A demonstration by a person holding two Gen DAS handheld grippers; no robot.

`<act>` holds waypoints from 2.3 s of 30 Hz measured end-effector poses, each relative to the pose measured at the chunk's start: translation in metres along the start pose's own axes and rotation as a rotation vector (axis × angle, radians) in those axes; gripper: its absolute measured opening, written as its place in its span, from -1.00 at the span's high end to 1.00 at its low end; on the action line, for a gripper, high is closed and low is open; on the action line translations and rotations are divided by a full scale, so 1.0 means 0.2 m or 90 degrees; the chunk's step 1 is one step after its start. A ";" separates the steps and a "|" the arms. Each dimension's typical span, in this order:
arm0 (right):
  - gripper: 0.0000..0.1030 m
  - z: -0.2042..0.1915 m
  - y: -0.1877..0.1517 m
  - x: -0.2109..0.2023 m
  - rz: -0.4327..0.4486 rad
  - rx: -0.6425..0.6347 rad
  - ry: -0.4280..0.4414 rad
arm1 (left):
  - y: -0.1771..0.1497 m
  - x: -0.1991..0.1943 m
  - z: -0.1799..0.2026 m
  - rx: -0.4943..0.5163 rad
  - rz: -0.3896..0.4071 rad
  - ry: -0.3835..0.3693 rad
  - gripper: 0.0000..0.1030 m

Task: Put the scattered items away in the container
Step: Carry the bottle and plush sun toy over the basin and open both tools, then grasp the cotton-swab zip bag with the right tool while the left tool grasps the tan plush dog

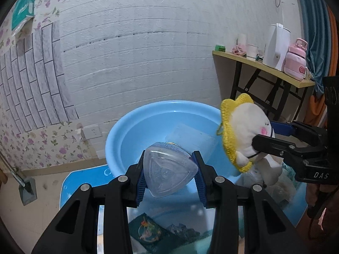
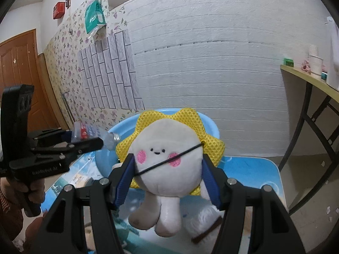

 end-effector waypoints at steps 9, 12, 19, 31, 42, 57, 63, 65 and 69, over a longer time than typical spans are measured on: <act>-0.35 -0.03 0.04 0.12 -0.014 -0.015 0.024 | -0.02 0.08 -0.01 0.008 -0.025 -0.002 -0.14; -0.36 -0.03 0.05 0.13 -0.009 -0.013 0.020 | -0.03 0.05 -0.03 -0.005 -0.021 -0.005 -0.26; -0.40 -0.06 0.06 0.06 0.007 -0.017 0.016 | -0.14 -0.03 -0.09 -0.037 -0.028 0.001 -0.46; -0.41 0.08 -0.16 -0.15 -0.021 0.022 -0.069 | -0.33 -0.23 -0.16 -0.072 -0.004 0.031 -0.90; -0.41 0.22 -0.42 -0.23 -0.083 0.066 -0.124 | -0.60 -0.21 -0.20 -0.099 -0.057 0.047 -0.90; -0.41 0.24 -0.58 -0.16 -0.138 0.074 -0.133 | -0.74 -0.18 -0.31 -0.138 -0.094 0.063 -0.90; -0.41 0.24 -0.68 -0.10 -0.175 0.077 -0.128 | -0.79 -0.14 -0.31 -0.143 -0.110 0.061 -0.90; -0.41 0.24 -0.70 -0.08 -0.185 0.077 -0.125 | -0.79 -0.14 -0.30 -0.142 -0.108 0.054 -0.90; -0.41 0.24 -0.71 -0.05 -0.191 0.075 -0.129 | -0.77 -0.16 -0.21 -0.114 -0.099 0.025 -0.90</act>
Point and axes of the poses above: each gripper's, at about its wrist camera, not at the fingertips, and x roughly the way its jaws point, z to its right, y to its top, the point moved 9 cm from there along x, roughly the way its jaws point, and after that the axes turned 10 degrees about -z, right-handed, at the moved point
